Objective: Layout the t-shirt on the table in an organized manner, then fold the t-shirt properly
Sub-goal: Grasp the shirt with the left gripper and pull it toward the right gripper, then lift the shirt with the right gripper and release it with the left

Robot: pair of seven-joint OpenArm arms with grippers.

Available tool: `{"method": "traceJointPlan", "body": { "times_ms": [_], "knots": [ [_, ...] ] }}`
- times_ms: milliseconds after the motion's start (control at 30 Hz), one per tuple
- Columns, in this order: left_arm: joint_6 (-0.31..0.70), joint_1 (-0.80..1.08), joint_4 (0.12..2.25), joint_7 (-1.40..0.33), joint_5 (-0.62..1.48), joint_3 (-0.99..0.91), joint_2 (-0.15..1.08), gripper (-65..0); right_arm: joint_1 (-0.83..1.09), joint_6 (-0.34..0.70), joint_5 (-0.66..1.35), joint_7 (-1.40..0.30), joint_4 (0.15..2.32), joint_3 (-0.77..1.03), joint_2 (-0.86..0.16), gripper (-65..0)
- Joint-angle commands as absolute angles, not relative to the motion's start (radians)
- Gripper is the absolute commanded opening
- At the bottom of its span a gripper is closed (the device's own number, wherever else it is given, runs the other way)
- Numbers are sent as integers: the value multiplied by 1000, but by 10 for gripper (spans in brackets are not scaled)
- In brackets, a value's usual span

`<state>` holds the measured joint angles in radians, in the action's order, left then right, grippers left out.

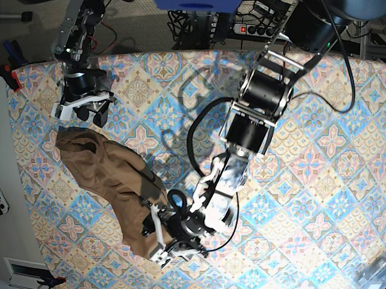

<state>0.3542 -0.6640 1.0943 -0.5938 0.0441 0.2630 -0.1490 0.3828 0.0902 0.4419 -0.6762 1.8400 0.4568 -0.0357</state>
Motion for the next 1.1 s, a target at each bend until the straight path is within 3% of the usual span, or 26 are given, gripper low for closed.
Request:
{"method": "traceJointPlan", "body": {
  "times_ms": [0, 267, 467, 733, 1067],
  "knots": [
    [355, -668, 1155, -578, 47, 268, -157, -304, 383, 99, 452, -657, 1859, 460, -44, -333],
    [357, -381, 1566, -641, 56, 260, 70, -304, 366, 99, 449, -657, 1848, 463, -48, -333],
    [352, -182, 1751, -673, 50, 249, 202, -304, 269, 99, 447, -664, 1805, 464, -114, -333],
    [355, 2, 1882, -673, 56, 105, 209, -304, 208, 99, 447, -659, 1646, 455, -225, -333],
    [352, 59, 1883, -674, 48, 91, 209, -304, 173, 99, 414, -657, 1598, 407, -237, -333]
  ]
}}
